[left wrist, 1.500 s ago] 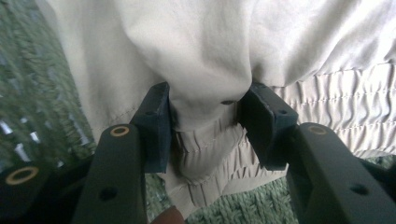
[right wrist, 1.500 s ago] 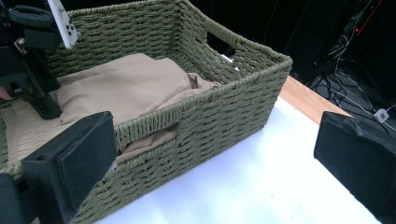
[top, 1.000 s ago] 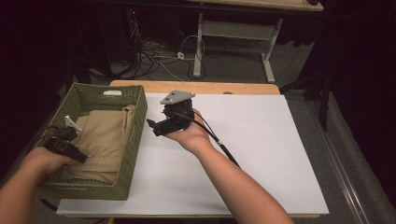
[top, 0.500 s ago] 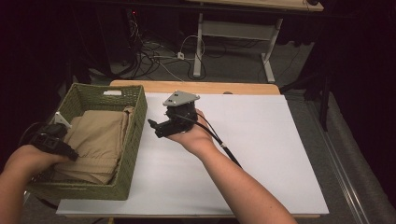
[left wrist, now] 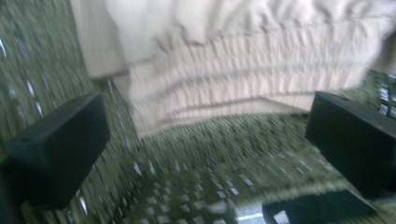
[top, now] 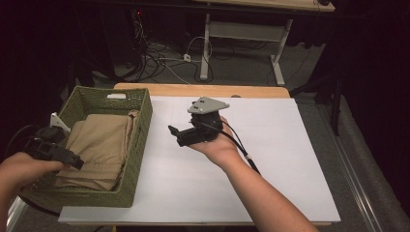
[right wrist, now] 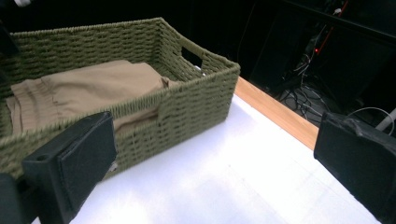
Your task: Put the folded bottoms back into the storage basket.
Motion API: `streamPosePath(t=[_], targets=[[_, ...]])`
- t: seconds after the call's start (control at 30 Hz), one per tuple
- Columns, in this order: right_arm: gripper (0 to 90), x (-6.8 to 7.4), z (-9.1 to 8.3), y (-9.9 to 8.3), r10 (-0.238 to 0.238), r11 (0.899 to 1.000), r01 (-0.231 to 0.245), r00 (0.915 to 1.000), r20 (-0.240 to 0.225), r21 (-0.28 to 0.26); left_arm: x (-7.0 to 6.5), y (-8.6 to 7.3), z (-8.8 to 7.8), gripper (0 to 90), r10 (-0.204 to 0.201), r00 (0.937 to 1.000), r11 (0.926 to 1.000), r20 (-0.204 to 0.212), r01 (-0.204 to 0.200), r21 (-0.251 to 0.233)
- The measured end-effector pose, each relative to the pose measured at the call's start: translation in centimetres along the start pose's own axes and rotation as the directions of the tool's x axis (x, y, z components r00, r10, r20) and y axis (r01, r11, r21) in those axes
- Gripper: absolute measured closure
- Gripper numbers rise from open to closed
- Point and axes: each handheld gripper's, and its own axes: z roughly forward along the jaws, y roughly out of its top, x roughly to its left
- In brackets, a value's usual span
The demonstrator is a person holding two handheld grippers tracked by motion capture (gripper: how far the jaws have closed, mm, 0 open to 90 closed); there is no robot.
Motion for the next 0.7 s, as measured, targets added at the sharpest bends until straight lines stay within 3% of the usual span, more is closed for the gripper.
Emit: streamPosePath(t=[0.2, 0.27, 0.47, 0.7], targets=[[0.4, -1.1, -2.3, -2.4, 0.002, 1.000, -0.002, 0.9999, 0.015, 0.009, -2.4, -0.6, -1.9, 0.0, 0.002, 0.9997, 0.9999, -0.025, -0.002, -0.015], [0.4, -1.5, -3.0, -3.5, 0.007, 1.000, -0.007, 0.9998, 0.020, 0.011, -3.3, -0.6, -2.3, 0.0, 0.006, 1.0000, 0.9997, -0.006, -0.006, -0.024], [0.3, -2.8, -4.9, -6.7, 0.031, 0.999, -0.032, 0.9983, 0.049, 0.016, -7.4, 0.7, -2.2, 0.0, 0.073, 0.9973, 0.9972, -0.009, -0.073, -0.014], [0.3, -4.0, -7.1, -10.2, 0.075, 0.997, -0.077, 0.9945, 0.073, 0.022, -12.3, 3.0, -1.4, 0.0, 0.158, 0.9869, 0.9874, -0.033, -0.157, 0.016]])
